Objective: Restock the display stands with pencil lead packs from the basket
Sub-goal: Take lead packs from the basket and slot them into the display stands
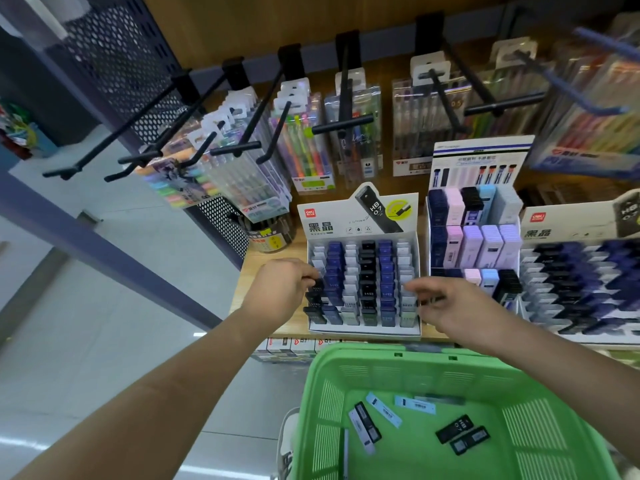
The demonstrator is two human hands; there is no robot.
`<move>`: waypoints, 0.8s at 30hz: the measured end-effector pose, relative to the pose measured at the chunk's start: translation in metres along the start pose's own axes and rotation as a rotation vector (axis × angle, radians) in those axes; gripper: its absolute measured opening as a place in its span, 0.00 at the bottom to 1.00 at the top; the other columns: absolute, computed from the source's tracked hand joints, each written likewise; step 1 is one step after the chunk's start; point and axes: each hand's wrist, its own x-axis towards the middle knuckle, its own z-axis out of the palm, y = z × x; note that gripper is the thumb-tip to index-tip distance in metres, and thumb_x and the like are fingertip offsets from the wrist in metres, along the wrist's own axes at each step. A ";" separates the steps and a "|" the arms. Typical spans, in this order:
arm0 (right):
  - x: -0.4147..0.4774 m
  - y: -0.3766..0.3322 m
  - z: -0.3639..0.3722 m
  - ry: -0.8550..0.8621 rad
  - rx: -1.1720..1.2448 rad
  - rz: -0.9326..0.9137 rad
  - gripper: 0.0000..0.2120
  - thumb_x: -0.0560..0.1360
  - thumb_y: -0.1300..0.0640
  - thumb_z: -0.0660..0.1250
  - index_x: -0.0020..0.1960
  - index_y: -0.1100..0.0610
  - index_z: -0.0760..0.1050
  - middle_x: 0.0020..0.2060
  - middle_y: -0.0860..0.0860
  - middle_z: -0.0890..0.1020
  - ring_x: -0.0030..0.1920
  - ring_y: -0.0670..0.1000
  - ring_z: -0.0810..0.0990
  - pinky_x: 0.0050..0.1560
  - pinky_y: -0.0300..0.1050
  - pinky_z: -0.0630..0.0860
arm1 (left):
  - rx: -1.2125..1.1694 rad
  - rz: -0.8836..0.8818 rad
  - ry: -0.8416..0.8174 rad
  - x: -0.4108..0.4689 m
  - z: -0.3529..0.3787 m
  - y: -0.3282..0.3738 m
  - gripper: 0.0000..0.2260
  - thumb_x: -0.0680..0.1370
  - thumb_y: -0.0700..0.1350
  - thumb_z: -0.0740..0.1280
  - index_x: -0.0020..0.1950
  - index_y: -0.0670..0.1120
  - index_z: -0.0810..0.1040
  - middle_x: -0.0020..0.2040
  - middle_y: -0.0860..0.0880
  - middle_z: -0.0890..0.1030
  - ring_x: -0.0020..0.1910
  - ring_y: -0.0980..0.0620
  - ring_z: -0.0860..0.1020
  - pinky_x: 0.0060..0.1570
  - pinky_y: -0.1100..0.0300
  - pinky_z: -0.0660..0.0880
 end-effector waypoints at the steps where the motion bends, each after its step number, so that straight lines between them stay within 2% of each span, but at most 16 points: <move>1: 0.000 0.000 0.000 -0.006 -0.012 -0.003 0.20 0.80 0.61 0.64 0.70 0.50 0.72 0.59 0.50 0.76 0.25 0.40 0.75 0.24 0.31 0.67 | 0.026 0.016 0.013 0.001 0.000 0.000 0.11 0.79 0.40 0.65 0.59 0.46 0.82 0.54 0.48 0.83 0.53 0.48 0.79 0.56 0.58 0.72; 2: -0.001 0.000 0.000 -0.016 -0.028 -0.008 0.20 0.80 0.61 0.64 0.70 0.50 0.72 0.60 0.50 0.76 0.27 0.40 0.77 0.25 0.31 0.67 | 0.059 0.032 0.017 0.001 -0.001 0.000 0.11 0.80 0.41 0.64 0.59 0.46 0.82 0.55 0.48 0.83 0.54 0.48 0.78 0.56 0.58 0.71; 4: -0.002 -0.001 0.000 -0.021 -0.053 -0.020 0.19 0.80 0.60 0.64 0.69 0.48 0.72 0.60 0.49 0.76 0.39 0.49 0.82 0.27 0.31 0.69 | 0.129 0.063 -0.005 0.003 -0.002 0.001 0.12 0.80 0.41 0.62 0.61 0.48 0.81 0.55 0.49 0.82 0.54 0.48 0.77 0.55 0.58 0.71; 6: -0.003 -0.001 -0.003 -0.003 -0.055 -0.022 0.18 0.80 0.60 0.65 0.68 0.47 0.73 0.59 0.49 0.77 0.45 0.50 0.81 0.31 0.31 0.69 | 0.174 0.076 -0.021 0.002 -0.003 0.003 0.13 0.81 0.41 0.61 0.62 0.49 0.80 0.55 0.49 0.82 0.54 0.48 0.77 0.54 0.58 0.71; 8: -0.006 0.000 -0.008 0.037 -0.052 -0.031 0.16 0.79 0.62 0.64 0.64 0.48 0.75 0.54 0.48 0.78 0.40 0.47 0.78 0.33 0.34 0.70 | 0.186 0.077 0.006 -0.003 -0.007 0.006 0.13 0.81 0.40 0.61 0.61 0.49 0.80 0.54 0.48 0.82 0.53 0.48 0.77 0.52 0.57 0.73; 10: -0.012 0.002 -0.017 0.081 -0.077 -0.063 0.12 0.79 0.63 0.62 0.57 0.49 0.77 0.48 0.48 0.79 0.34 0.47 0.76 0.31 0.34 0.70 | 0.171 0.078 0.086 -0.011 -0.013 0.012 0.12 0.80 0.41 0.62 0.59 0.47 0.82 0.53 0.48 0.82 0.52 0.47 0.77 0.49 0.56 0.73; 12: -0.023 0.004 -0.027 0.075 -0.142 -0.095 0.10 0.79 0.62 0.62 0.51 0.48 0.77 0.43 0.47 0.81 0.32 0.48 0.78 0.28 0.32 0.70 | 0.149 0.111 0.173 -0.022 -0.023 0.023 0.09 0.79 0.42 0.64 0.55 0.47 0.83 0.50 0.48 0.83 0.49 0.46 0.79 0.45 0.55 0.76; 14: -0.038 0.010 -0.032 0.031 -0.271 -0.109 0.09 0.78 0.61 0.64 0.50 0.46 0.77 0.41 0.46 0.81 0.34 0.45 0.79 0.29 0.31 0.70 | 0.088 0.189 0.198 -0.035 -0.030 0.040 0.08 0.77 0.41 0.66 0.51 0.46 0.84 0.47 0.48 0.84 0.44 0.46 0.80 0.43 0.53 0.78; 16: -0.054 0.024 -0.031 -0.006 -0.421 -0.099 0.09 0.78 0.60 0.64 0.51 0.46 0.77 0.41 0.43 0.81 0.32 0.38 0.77 0.29 0.29 0.67 | 0.021 0.280 0.166 -0.049 -0.027 0.060 0.08 0.76 0.42 0.65 0.49 0.46 0.84 0.43 0.49 0.84 0.41 0.47 0.81 0.41 0.53 0.79; 18: -0.067 0.046 -0.020 -0.078 -0.567 -0.073 0.13 0.77 0.61 0.64 0.55 0.45 0.76 0.41 0.43 0.81 0.33 0.36 0.76 0.31 0.26 0.67 | 0.023 0.314 0.038 -0.064 -0.009 0.075 0.10 0.76 0.45 0.62 0.51 0.49 0.82 0.44 0.51 0.84 0.41 0.49 0.80 0.41 0.54 0.79; 19: -0.072 0.058 -0.011 -0.130 -0.643 -0.058 0.15 0.77 0.62 0.63 0.58 0.46 0.76 0.43 0.44 0.82 0.36 0.37 0.77 0.35 0.27 0.68 | 0.053 0.309 -0.070 -0.071 0.006 0.080 0.11 0.77 0.45 0.60 0.54 0.51 0.81 0.48 0.52 0.83 0.44 0.50 0.80 0.44 0.53 0.79; 21: -0.077 0.086 0.010 -0.225 -0.750 -0.028 0.21 0.76 0.64 0.63 0.66 0.49 0.74 0.51 0.47 0.82 0.45 0.43 0.77 0.44 0.33 0.72 | 0.149 0.283 -0.307 -0.083 0.045 0.084 0.16 0.77 0.39 0.60 0.62 0.52 0.77 0.56 0.51 0.81 0.52 0.49 0.79 0.50 0.51 0.78; 24: -0.073 0.130 0.049 -0.287 -0.775 0.012 0.30 0.74 0.65 0.65 0.74 0.50 0.66 0.62 0.51 0.78 0.57 0.50 0.78 0.56 0.43 0.77 | 0.299 0.277 -0.575 -0.100 0.111 0.076 0.27 0.72 0.30 0.62 0.68 0.49 0.72 0.60 0.49 0.77 0.57 0.48 0.76 0.52 0.50 0.79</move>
